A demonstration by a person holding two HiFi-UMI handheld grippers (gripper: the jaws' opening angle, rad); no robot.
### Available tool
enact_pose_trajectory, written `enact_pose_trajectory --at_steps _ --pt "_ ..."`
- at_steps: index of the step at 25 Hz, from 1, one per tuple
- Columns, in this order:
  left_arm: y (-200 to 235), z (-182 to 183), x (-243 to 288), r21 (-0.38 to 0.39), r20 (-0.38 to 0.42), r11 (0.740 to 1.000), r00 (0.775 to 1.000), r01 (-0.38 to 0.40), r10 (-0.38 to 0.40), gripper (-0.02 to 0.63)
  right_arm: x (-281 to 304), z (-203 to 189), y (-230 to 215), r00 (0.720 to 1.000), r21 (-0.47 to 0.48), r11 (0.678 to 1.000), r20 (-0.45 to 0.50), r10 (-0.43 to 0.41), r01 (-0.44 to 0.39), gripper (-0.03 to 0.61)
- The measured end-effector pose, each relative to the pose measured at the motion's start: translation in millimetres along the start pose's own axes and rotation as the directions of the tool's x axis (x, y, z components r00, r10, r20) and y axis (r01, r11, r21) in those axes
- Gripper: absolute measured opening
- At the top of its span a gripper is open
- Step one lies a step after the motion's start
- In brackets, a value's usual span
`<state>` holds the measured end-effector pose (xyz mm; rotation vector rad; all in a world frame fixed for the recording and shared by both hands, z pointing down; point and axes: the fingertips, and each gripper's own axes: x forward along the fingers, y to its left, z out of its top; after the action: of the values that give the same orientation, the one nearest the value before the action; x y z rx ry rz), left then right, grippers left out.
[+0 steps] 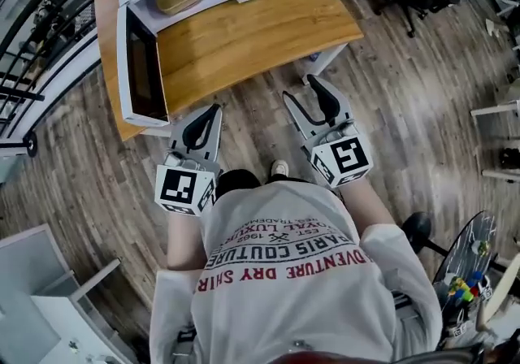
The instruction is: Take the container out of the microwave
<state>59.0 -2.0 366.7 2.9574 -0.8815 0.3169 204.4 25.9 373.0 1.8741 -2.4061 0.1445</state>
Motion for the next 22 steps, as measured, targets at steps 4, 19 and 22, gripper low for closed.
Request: enact_pose_trajectory --at_steps 4,19,22 --pt "10 -11 17 -0.016 -0.054 0.998 0.997 -0.053 0.052 0.014 26 -12 -20 0.998 0.037 0.998 -0.042 0.054 -0.052 0.23" --pt "139 -16 108 -0.022 -0.073 0.981 0.978 -0.195 0.193 0.014 216 -21 -42 0.937 -0.068 0.948 -0.191 0.293 -0.31 0.23" --pt "170 -16 123 -0.028 -0.065 0.976 0.975 -0.215 0.213 0.014 261 -24 -39 0.912 -0.079 0.927 -0.226 0.342 -0.367 0.23"
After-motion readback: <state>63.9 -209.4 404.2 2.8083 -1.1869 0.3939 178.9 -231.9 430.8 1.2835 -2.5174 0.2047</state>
